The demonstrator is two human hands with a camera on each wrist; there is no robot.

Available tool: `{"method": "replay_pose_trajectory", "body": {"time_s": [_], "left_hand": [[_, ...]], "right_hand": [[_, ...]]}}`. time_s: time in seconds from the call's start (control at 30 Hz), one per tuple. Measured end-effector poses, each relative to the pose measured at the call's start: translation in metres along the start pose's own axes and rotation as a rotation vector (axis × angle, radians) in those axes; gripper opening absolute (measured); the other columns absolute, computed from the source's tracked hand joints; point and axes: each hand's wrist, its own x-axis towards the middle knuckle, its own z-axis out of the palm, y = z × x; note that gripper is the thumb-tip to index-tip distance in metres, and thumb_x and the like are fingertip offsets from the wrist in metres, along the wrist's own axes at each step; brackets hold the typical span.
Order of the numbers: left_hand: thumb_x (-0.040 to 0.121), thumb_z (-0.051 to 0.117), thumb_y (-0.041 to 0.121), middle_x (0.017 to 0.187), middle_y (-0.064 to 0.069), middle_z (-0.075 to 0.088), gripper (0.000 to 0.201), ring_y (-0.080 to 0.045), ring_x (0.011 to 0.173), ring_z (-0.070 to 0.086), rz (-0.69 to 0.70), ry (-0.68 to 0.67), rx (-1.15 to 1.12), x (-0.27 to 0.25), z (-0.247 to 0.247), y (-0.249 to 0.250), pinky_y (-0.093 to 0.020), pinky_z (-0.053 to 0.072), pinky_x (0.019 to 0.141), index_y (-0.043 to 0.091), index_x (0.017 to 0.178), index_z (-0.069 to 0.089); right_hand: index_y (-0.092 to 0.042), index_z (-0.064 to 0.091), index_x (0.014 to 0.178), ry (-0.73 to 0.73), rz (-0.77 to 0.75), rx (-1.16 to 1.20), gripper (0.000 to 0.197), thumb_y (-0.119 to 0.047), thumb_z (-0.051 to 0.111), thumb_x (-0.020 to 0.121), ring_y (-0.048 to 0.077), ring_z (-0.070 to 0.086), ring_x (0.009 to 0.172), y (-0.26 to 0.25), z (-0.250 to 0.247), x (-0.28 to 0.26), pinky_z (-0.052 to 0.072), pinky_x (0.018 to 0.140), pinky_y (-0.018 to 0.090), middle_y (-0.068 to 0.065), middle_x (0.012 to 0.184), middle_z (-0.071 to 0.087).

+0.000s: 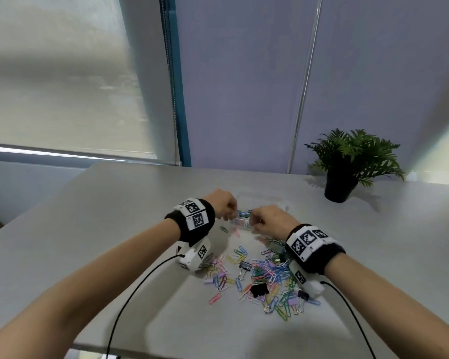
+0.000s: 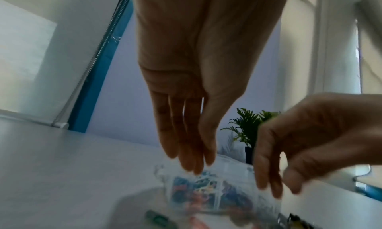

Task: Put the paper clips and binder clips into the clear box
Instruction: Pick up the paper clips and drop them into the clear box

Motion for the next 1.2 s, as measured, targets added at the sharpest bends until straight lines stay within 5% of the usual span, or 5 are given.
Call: {"method": "replay_pose_trajectory", "body": {"time_s": [0.1, 0.23, 0.83, 1.07, 1.2], "left_hand": [[0.084, 0.066, 0.02, 0.113, -0.015, 0.067, 0.034, -0.023, 0.087, 0.06, -0.091, -0.197, 0.137, -0.018, 0.01, -0.006, -0.021, 0.047, 0.063, 0.002, 0.113, 0.063], [0.074, 0.076, 0.028, 0.115, -0.011, 0.065, 0.044, -0.027, 0.105, 0.059, -0.011, -0.251, 0.224, -0.03, 0.04, 0.006, -0.029, 0.044, 0.086, 0.003, 0.109, 0.064], [0.082, 0.061, 0.01, 0.109, -0.016, 0.067, 0.022, -0.031, 0.102, 0.063, -0.018, -0.146, 0.286, -0.032, 0.063, 0.004, -0.036, 0.051, 0.088, 0.008, 0.102, 0.069], [0.081, 0.052, -0.001, 0.1, -0.01, 0.072, 0.021, -0.023, 0.093, 0.064, 0.018, -0.161, 0.181, -0.032, 0.051, -0.008, -0.033, 0.051, 0.086, 0.008, 0.096, 0.065], [0.084, 0.053, -0.001, 0.091, -0.01, 0.073, 0.014, -0.009, 0.064, 0.057, 0.055, -0.148, 0.063, -0.031, 0.029, -0.009, -0.023, 0.046, 0.067, 0.012, 0.084, 0.058]], "right_hand": [[-0.01, 0.061, 0.102, -0.253, -0.037, -0.108, 0.025, -0.019, 0.068, 0.079, 0.025, 0.059, 0.098, -0.013, 0.022, -0.002, 0.046, 0.08, 0.034, 0.008, 0.106, 0.064], [-0.013, 0.056, 0.103, -0.269, -0.031, -0.115, 0.037, -0.022, 0.075, 0.073, 0.022, 0.052, 0.089, -0.018, 0.032, 0.005, 0.038, 0.07, 0.029, 0.005, 0.099, 0.057], [-0.012, 0.062, 0.081, -0.136, -0.039, -0.035, 0.014, -0.005, 0.05, 0.082, 0.03, 0.062, 0.092, -0.028, 0.052, -0.01, 0.051, 0.079, 0.04, 0.011, 0.095, 0.069], [-0.017, 0.058, 0.073, -0.126, -0.057, -0.033, 0.014, -0.008, 0.049, 0.078, 0.028, 0.061, 0.088, -0.022, 0.046, -0.012, 0.049, 0.076, 0.035, 0.012, 0.093, 0.069], [-0.017, 0.066, 0.074, -0.204, -0.01, 0.116, 0.01, -0.007, 0.066, 0.076, 0.005, 0.054, 0.062, -0.011, 0.031, -0.015, 0.044, 0.059, 0.014, -0.002, 0.074, 0.065]]}}
